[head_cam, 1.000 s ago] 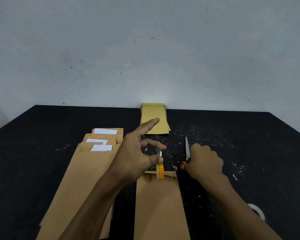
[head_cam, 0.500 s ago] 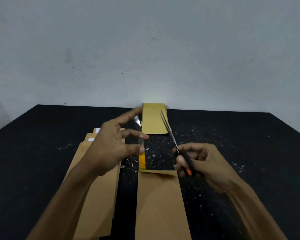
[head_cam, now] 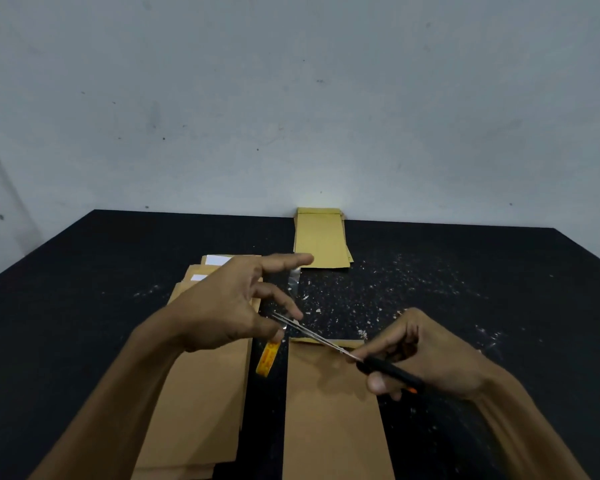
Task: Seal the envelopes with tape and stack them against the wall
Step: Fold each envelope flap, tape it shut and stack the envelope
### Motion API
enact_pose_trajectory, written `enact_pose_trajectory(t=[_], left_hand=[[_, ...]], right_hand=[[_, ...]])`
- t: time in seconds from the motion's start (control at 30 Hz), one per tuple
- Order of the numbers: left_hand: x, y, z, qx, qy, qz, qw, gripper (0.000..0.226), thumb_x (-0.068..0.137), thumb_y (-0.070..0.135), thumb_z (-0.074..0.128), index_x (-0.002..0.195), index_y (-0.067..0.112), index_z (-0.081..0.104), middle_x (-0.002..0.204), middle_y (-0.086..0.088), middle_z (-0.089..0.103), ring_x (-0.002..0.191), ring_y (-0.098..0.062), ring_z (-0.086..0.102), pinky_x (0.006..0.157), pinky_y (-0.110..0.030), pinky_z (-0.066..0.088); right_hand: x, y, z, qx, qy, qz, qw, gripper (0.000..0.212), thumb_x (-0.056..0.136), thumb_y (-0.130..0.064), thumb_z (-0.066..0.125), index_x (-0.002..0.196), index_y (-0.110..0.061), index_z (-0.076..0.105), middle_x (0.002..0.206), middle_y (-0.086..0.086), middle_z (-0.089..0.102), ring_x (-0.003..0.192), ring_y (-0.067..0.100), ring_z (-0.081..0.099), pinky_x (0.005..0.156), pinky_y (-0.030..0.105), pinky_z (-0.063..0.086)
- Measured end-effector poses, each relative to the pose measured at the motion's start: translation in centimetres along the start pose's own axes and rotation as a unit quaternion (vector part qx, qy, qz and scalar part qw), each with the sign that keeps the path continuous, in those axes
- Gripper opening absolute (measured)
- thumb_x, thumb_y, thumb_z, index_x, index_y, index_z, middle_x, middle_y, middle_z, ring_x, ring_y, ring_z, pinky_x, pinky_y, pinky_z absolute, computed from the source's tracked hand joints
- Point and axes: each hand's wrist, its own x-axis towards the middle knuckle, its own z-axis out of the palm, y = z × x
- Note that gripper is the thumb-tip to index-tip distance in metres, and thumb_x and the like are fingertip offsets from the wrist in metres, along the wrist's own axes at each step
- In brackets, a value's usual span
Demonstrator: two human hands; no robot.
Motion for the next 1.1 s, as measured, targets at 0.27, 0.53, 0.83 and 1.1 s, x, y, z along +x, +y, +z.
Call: enact_pose_trajectory(t=[0.27,0.53,0.83,1.1], left_hand=[[0.0,-0.1,0.1,-0.018,0.023,0.012,0.999,0.093,0.073,-0.020,0.071,0.147,0.028,0.042,0.148,0.016,0.043,0.105,-0.017,0.069,0.079,-0.039,0.062],[0.4,-0.3,0.7,-0.082,0.111,0.080,0.987,0.096,0.071,-0.024,0.071,0.148,0.026,0.042,0.153,0.020,0.038,0.115,-0.013,0.065,0.071,-0.031,0.060],[1.3,-0.6,2.6,-0.112,0.096,0.112,0.983,0.095,0.073,-0.024,0.071,0.149,0.024,0.041,0.155,0.020,0.037,0.118,-0.015,0.064,0.063,-0.032,0.058],[1.8,-0.9,3.3,-0.128,0.107,0.102,0.981,0.097,0.071,-0.024,0.071,0.149,0.026,0.041,0.148,0.023,0.043,0.118,-0.015,0.064,0.076,-0.067,0.055]], right_hand=[[-0.5,0.3,-0.4,0.018,0.043,0.033,0.998,0.033,0.064,-0.005,0.085,0.097,-0.004,0.080,0.077,0.025,0.073,0.050,0.015,0.064,0.049,0.023,0.053],[2.2,1.3,-2.0,-0.180,0.352,0.178,0.901,0.031,0.071,-0.024,0.090,0.079,-0.004,0.069,0.061,0.007,0.073,0.050,0.019,0.070,0.043,0.029,0.053],[5.1,1.4,-1.1,-0.446,0.329,0.239,0.797,0.035,0.081,-0.040,0.080,0.097,-0.014,0.061,0.095,0.004,0.052,0.095,0.029,0.062,0.073,0.035,0.049],[4.1,0.0,-0.1,-0.448,0.306,0.211,0.813,0.026,0.084,-0.033,0.077,0.105,-0.022,0.067,0.105,0.000,0.062,0.098,0.022,0.064,0.078,0.034,0.051]])
